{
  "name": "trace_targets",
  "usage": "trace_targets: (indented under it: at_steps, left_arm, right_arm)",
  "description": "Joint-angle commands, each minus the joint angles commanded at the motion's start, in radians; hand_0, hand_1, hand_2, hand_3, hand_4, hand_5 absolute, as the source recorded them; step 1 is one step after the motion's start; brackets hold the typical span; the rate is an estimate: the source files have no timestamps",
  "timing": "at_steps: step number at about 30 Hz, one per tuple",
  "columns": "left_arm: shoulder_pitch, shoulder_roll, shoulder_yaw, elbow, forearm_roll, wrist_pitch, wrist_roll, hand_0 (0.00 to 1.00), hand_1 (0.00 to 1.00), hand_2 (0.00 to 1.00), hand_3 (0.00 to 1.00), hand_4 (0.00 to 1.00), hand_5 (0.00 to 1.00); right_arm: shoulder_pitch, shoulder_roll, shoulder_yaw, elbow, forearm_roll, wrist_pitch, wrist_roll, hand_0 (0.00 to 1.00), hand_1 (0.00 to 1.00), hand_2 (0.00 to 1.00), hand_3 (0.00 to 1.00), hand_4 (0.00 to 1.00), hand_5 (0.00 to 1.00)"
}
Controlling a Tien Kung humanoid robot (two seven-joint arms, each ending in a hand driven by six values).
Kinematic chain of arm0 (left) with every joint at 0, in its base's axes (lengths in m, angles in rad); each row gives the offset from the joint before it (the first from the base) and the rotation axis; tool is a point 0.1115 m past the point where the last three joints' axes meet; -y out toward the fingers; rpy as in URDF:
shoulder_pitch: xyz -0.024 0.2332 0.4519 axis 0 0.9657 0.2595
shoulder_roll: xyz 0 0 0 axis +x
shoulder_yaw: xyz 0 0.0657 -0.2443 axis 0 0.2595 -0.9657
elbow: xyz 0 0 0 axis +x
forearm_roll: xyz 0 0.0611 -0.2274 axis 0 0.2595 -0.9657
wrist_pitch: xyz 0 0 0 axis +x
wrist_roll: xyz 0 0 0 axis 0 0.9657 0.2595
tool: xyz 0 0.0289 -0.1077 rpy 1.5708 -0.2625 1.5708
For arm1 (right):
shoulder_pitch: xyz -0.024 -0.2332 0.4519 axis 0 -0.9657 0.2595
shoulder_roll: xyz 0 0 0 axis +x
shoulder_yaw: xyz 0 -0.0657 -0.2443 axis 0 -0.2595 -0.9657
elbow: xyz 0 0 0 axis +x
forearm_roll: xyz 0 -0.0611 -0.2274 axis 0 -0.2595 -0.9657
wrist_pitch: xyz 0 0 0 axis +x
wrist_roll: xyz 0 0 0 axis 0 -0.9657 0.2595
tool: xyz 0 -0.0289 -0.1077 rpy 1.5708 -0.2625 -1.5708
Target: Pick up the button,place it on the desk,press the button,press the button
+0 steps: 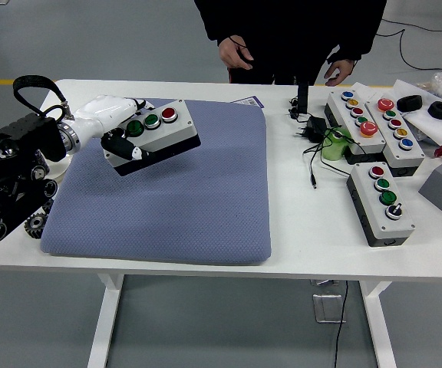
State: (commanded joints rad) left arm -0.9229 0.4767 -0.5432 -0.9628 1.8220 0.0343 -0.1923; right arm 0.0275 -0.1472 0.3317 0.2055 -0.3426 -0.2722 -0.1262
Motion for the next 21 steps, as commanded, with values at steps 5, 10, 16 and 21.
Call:
trace_targets:
  at_steps: [5,10,16,21]
  left_arm:
    - [-0.005,0.028,0.078,-0.045,0.035,-0.016,-0.045,0.213,0.331,0.362,0.413,0.931,0.002]
    - [-0.006,0.023,0.115,-0.048,0.059,-0.015,-0.045,0.217,0.336,0.367,0.417,0.922,0.002]
    - [-0.009,0.019,0.135,-0.045,0.061,0.0,-0.053,0.235,0.342,0.371,0.422,0.926,0.002]
    - [-0.017,0.017,0.163,-0.052,0.081,0.032,-0.064,0.248,0.357,0.383,0.424,0.927,0.002]
  right_arm:
    - [-0.001,0.001,-0.009,-0.001,0.007,0.001,-0.001,0.765,0.725,0.745,0.597,0.202,0.157]
    - [0.0,0.002,-0.012,-0.001,0.008,0.0,-0.001,0.765,0.725,0.744,0.596,0.201,0.156]
    - [0.001,0.002,-0.014,0.0,0.006,-0.001,-0.002,0.765,0.725,0.744,0.596,0.201,0.156]
    - [0.001,0.002,-0.015,0.0,0.006,-0.001,-0.002,0.765,0.725,0.744,0.596,0.201,0.155]
